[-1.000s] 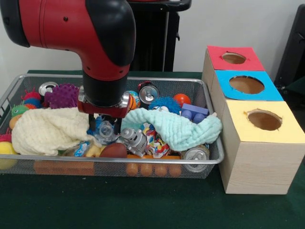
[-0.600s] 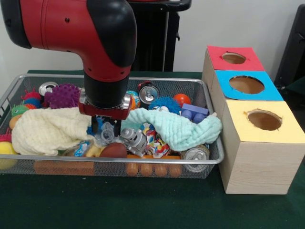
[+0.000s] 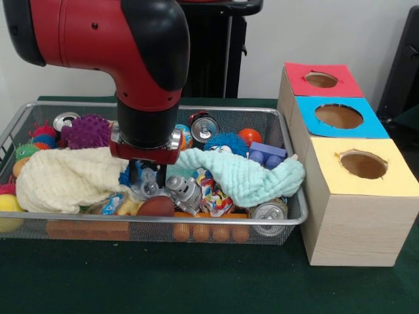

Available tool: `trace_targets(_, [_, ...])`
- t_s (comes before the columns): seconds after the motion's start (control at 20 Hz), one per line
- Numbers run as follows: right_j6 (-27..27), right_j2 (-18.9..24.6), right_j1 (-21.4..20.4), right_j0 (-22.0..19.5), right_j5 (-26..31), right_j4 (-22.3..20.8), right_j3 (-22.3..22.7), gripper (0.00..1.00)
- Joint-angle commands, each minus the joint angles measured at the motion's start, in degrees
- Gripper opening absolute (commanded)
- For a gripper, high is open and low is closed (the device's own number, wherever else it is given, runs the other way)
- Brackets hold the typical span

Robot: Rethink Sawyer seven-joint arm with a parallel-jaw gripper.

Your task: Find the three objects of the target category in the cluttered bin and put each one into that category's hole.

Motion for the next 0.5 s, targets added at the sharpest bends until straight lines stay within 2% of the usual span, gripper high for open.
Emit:
trace_targets(0.05, [-1.2, 2.8, -3.2, -0.3, 1.0, 3.3, 9.1, 0.00])
trace_targets(0.2, [0.3, 3.1, -6.4, -0.3, 3.9, 6.7, 14.4, 0.00])
trace_targets(0.3, [0.4, 4.6, -7.2, -1.5, 7.3, 11.0, 18.7, 0.00])
trace_targets(0.5, [2.1, 5.8, -8.2, -2.0, 4.8, 15.6, 24.6, 0.00])
